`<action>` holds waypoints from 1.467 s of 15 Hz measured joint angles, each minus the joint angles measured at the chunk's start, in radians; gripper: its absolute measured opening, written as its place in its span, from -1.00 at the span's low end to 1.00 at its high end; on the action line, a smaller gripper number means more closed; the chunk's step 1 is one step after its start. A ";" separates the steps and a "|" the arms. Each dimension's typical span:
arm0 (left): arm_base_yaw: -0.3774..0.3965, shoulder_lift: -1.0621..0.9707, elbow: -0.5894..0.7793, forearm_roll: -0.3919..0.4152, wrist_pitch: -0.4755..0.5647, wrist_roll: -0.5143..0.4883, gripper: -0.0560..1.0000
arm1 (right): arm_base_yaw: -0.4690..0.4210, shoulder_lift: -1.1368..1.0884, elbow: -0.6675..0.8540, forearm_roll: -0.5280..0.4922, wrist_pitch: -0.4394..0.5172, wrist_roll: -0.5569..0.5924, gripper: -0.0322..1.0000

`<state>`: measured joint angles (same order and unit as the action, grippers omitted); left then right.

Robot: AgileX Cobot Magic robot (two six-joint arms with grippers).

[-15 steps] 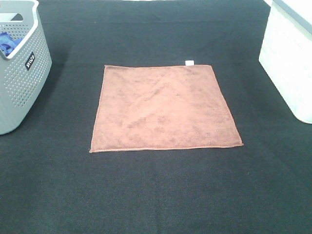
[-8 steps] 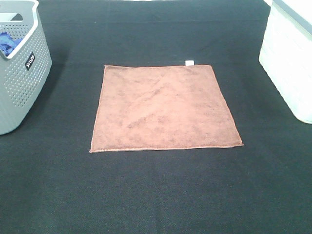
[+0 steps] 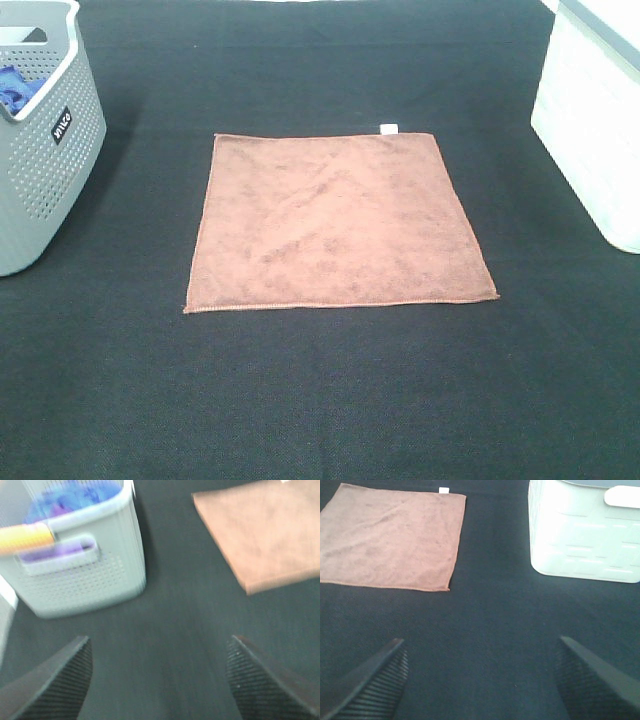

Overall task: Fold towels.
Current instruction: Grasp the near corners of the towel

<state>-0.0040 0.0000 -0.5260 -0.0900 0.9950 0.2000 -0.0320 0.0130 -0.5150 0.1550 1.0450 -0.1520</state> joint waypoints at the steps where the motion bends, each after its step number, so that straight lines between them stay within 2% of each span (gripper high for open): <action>1: 0.000 0.020 -0.015 0.000 -0.094 0.000 0.45 | 0.000 0.034 -0.005 0.007 -0.046 0.000 0.53; 3: 0.000 0.131 -0.019 -0.006 -0.291 0.000 0.45 | 0.000 0.174 -0.009 0.011 -0.231 0.001 0.51; 5: 0.000 0.274 -0.019 -0.032 -0.402 -0.001 0.45 | 0.000 0.309 -0.009 0.015 -0.337 0.001 0.50; 7: 0.000 0.444 -0.019 -0.150 -0.497 -0.015 0.45 | 0.000 0.457 -0.010 0.040 -0.403 0.001 0.50; 8: 0.000 0.539 -0.019 -0.237 -0.518 -0.016 0.45 | 0.000 0.522 -0.010 0.076 -0.423 0.002 0.50; 9: 0.000 0.539 -0.019 -0.237 -0.518 -0.016 0.45 | 0.000 0.522 -0.010 0.076 -0.423 0.002 0.50; 10: 0.000 0.665 -0.019 -0.348 -0.519 -0.016 0.45 | 0.000 0.619 -0.010 0.139 -0.444 0.001 0.50; 12: 0.000 0.852 -0.019 -0.479 -0.520 0.022 0.45 | 0.000 0.756 -0.011 0.233 -0.467 -0.037 0.50; 15: 0.000 1.068 -0.019 -0.701 -0.521 0.190 0.45 | 0.000 0.944 -0.058 0.399 -0.459 -0.177 0.50; 16: -0.006 1.161 -0.019 -0.810 -0.517 0.291 0.45 | 0.000 1.050 -0.094 0.475 -0.428 -0.239 0.50; 20: -0.105 1.396 -0.020 -1.145 -0.508 0.634 0.45 | 0.000 1.320 -0.187 0.641 -0.349 -0.358 0.50; 21: -0.105 1.396 -0.020 -1.145 -0.508 0.634 0.45 | 0.000 1.320 -0.187 0.641 -0.349 -0.358 0.50; 22: -0.109 1.445 -0.020 -1.215 -0.510 0.696 0.45 | 0.000 1.371 -0.210 0.655 -0.338 -0.366 0.50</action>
<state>-0.1130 1.4450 -0.5460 -1.3050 0.4850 0.8960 -0.0320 1.3840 -0.7250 0.8100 0.7070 -0.5180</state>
